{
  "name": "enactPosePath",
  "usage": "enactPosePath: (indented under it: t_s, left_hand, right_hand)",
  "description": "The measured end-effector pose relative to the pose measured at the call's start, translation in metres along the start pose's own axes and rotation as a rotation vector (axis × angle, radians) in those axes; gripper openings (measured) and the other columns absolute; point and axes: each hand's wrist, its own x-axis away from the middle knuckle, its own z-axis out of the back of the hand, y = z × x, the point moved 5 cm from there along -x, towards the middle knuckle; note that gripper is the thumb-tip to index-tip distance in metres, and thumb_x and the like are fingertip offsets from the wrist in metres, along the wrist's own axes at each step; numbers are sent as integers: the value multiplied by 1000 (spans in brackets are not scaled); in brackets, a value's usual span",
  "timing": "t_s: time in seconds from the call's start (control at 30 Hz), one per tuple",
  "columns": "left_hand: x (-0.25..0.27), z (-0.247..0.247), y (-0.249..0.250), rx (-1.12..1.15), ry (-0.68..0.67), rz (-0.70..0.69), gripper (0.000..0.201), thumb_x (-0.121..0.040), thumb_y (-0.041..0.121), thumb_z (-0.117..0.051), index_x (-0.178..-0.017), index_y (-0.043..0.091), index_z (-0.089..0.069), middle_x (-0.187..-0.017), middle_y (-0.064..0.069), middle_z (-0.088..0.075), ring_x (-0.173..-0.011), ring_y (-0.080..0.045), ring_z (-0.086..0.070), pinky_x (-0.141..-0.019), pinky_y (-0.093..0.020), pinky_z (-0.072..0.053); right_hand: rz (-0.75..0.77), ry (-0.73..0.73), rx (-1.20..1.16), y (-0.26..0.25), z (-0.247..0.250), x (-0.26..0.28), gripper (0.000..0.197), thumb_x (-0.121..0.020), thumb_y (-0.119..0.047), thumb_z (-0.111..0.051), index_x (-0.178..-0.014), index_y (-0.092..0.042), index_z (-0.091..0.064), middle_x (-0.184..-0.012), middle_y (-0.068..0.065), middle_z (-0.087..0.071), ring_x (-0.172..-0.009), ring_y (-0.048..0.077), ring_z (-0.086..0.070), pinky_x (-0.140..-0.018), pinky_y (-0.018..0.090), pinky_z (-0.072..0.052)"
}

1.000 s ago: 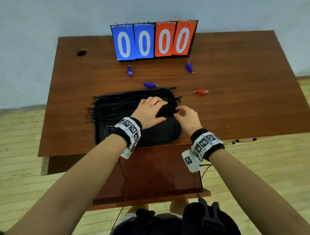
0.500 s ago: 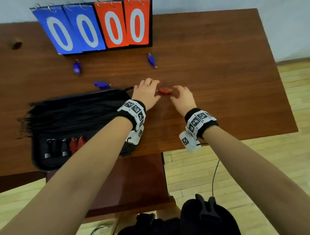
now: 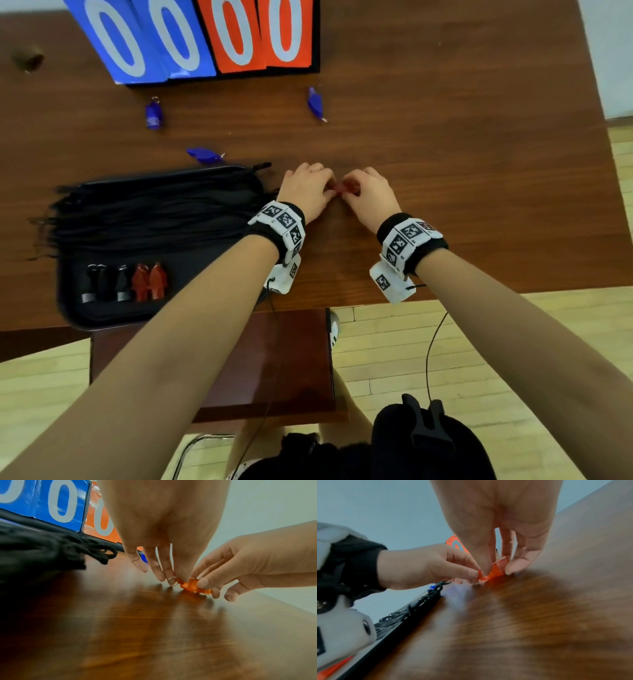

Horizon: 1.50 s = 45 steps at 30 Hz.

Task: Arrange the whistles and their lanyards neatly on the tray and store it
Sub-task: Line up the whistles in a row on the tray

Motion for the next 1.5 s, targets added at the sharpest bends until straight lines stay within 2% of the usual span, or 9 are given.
enactPosePath:
  t_s: [0.2, 0.4, 0.6, 0.77, 0.93, 1.0, 1.17, 1.3, 1.5]
  left_hand:
    - [34, 8, -5, 90, 6, -26, 20, -96, 28, -47, -110, 19, -57, -114, -2, -61, -110, -24, -53, -94, -40, -40]
    - [73, 39, -25, 383, 106, 45, 15, -93, 26, -54, -102, 20, -63, -98, 0, -67, -93, -18, -60, -85, -37, -49]
    - [115, 62, -65, 669, 163, 83, 13, -92, 16, -57, -99, 13, -68, -92, -1, -70, -85, -13, -65, -84, -29, -52]
    - [157, 73, -106, 814, 151, 101, 13, -92, 8, -55, -97, 9, -67, -88, -3, -69, -73, -12, -66, -71, -17, -53]
    - [190, 83, -157, 842, 118, 113, 17, -92, 2, -53, -98, 10, -67, -81, 1, -66, -66, -4, -63, -64, -11, -49]
    - [201, 88, -178, 878, 138, 131, 19, -90, -2, -54, -98, 9, -67, -84, -3, -67, -68, -2, -64, -68, -13, -51]
    - [222, 91, -211, 804, 169, 113, 19, -85, -2, -60, -96, 12, -68, -100, -3, -65, -88, -12, -64, -81, -18, -51]
    - [230, 86, -224, 803, 132, 103, 18, -89, 2, -56, -90, 17, -67, -88, 4, -67, -82, -9, -65, -81, -25, -53]
    - [234, 74, -228, 779, 66, 144, 19, -92, 3, -52, -96, 16, -65, -93, -1, -68, -78, -9, -66, -74, -15, -51]
  right_hand:
    - [7, -75, 16, -8, -1, 23, 30, -88, -23, -61, -117, -17, -62, -116, 6, -59, -107, 23, -57, -95, 38, -47]
    - [5, -65, -114, -47, -3, 51, 27, -91, -27, -59, -116, -17, -62, -115, 2, -62, -106, 18, -58, -93, 35, -49]
    - [-3, -83, -265, -99, -20, 74, 27, -92, -25, -58, -116, -13, -62, -103, 2, -65, -83, 14, -62, -74, 25, -48]
    - [-32, -162, -375, -141, -56, 93, 27, -92, -24, -59, -116, -11, -63, -83, -1, -66, -65, 9, -63, -57, 18, -48]
    - [-55, -222, -450, -186, -97, 111, 21, -92, -21, -59, -109, -11, -64, -80, 1, -67, -63, 11, -60, -53, 21, -45]
    - [-76, -218, -481, -200, -113, 117, 18, -91, -20, -59, -107, -12, -64, -79, 1, -67, -63, 11, -57, -53, 22, -44]
    - [-128, -176, -554, -227, -143, 127, 13, -92, -19, -59, -102, -13, -65, -74, -1, -66, -60, 9, -53, -53, 21, -42]
    - [-148, -163, -580, -233, -164, 131, 18, -92, -19, -58, -104, -9, -67, -78, 2, -68, -62, 9, -55, -56, 21, -44]
    - [-264, -137, -589, -219, -181, 122, 23, -92, -19, -58, -106, -3, -66, -80, 5, -68, -62, 9, -59, -60, 20, -49]
